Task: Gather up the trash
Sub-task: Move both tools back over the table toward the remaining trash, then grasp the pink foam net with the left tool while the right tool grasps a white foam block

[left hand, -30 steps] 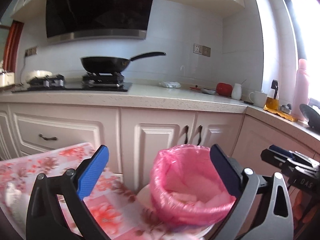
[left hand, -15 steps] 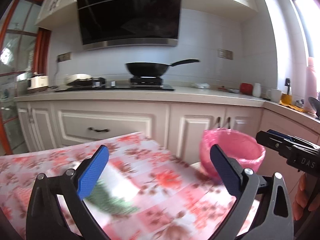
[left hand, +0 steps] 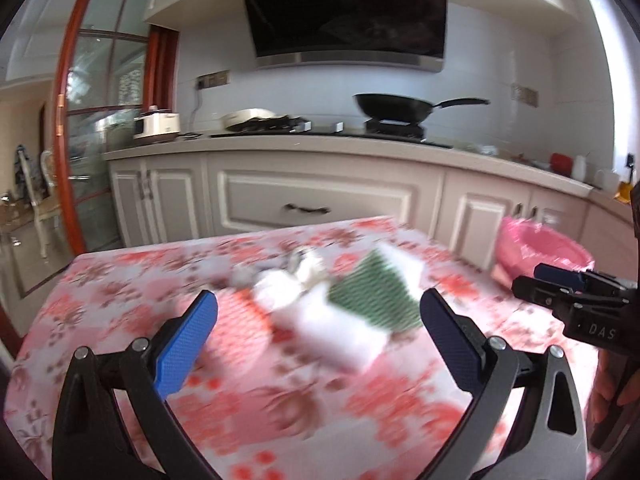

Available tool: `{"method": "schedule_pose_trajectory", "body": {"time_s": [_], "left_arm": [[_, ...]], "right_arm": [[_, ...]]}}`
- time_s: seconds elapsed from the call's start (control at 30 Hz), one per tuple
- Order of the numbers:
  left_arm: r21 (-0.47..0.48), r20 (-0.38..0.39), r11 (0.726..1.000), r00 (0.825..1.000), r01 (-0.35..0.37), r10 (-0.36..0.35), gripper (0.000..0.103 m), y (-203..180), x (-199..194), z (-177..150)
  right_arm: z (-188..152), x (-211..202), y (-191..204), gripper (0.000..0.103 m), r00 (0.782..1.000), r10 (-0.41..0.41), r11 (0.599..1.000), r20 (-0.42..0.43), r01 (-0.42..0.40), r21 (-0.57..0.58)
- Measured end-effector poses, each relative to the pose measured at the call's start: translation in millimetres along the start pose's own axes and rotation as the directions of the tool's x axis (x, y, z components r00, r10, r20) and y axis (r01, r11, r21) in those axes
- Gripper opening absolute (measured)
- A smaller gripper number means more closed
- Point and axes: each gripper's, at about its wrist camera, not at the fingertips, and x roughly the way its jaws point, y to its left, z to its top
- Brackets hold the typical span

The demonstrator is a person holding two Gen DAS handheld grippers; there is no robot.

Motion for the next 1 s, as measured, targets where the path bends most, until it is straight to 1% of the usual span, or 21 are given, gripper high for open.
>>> {"method": "schedule_pose_trajectory", "body": {"time_s": [0.23,0.4,0.57,0.7,0.83,0.93,1.0], "left_arm": [[0.002,-0.035,0.995,0.994,-0.102,0.102,0.098,29.5,6.9,-16.6],[-0.035,-0.061,0.988,0.987,-0.152,0.150,0.098,53.3,15.8,-22.9],[-0.077,-0.083,0.979,0.980,-0.189,0.183,0.098,72.9,21.0,-25.5],[-0.105,-0.103,0.971,0.973,-0.216,0.206,0.098,87.2,24.1,-28.6],[-0.122,-0.121,0.965,0.969,-0.231,0.217,0.098,97.7,28.0,-28.7],[-0.138,-0.132,0.963,0.968,-0.232,0.214,0.098,102.0,32.8,-27.5],[-0.144,-0.139,0.964,0.969,-0.224,0.205,0.098,102.6,36.6,-26.1]], "right_arm": [[-7.2,49.2,32.6,0.058,0.992,0.070,0.995,-0.101,-0.077,-0.069],[-4.5,83.6,58.8,0.058,0.981,0.120,0.982,-0.155,-0.140,-0.129],[1.3,118.9,80.2,0.058,0.962,0.168,0.964,-0.214,-0.206,-0.171],[5.4,145.6,93.6,0.059,0.947,0.183,0.950,-0.264,-0.239,-0.199],[11.8,161.4,97.0,0.059,0.945,0.159,0.945,-0.285,-0.229,-0.233],[11.7,172.3,92.0,0.060,0.927,0.162,0.944,-0.338,-0.246,-0.221],[10.4,171.2,90.9,0.061,0.930,0.146,0.944,-0.337,-0.233,-0.234]]}}
